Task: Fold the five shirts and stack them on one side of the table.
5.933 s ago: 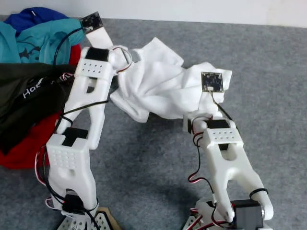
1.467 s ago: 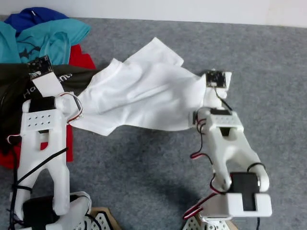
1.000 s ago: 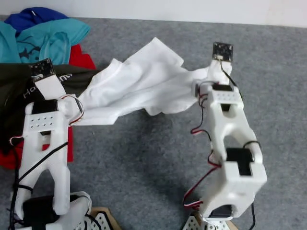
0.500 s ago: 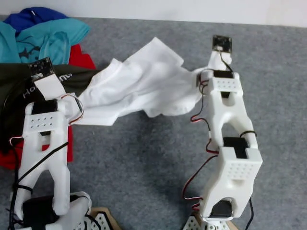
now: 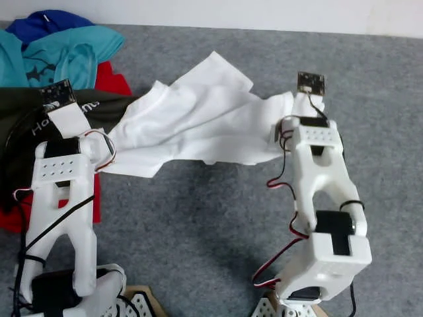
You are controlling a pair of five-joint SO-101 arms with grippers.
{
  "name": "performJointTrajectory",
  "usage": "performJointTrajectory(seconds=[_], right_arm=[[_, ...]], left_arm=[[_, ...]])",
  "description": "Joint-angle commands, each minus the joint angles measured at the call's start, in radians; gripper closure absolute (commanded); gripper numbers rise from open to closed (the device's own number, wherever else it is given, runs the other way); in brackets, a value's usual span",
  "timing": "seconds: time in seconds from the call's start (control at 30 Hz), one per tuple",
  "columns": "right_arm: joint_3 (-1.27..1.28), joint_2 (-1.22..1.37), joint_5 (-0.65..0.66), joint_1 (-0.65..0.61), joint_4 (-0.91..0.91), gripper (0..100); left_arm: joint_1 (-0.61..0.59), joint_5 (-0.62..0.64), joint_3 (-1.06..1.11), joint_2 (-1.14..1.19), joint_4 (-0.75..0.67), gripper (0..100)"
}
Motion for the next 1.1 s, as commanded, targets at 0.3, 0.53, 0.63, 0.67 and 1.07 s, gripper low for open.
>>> performJointTrajectory(seconds=[0.3, 0.53, 0.63, 0.67, 1.07], right_arm=[[0.070, -0.061, -0.005, -0.090, -0.229, 98.1], [0.033, -0.059, -0.005, -0.130, -0.272, 98.8], [0.005, -0.033, -0.005, -0.130, -0.317, 98.8], [-0.018, -0.013, -0.005, -0.130, -0.326, 98.8], [-0.203, 0.151, 0.048, -0.317, -0.325, 98.5]], left_arm=[[0.024, 0.003, -0.004, -0.002, -0.012, 99], [0.024, 0.003, -0.004, -0.002, -0.012, 99], [0.024, 0.003, -0.004, -0.002, -0.012, 99], [0.024, 0.003, -0.004, -0.002, -0.012, 99], [0.024, 0.003, -0.004, -0.002, -0.012, 99]])
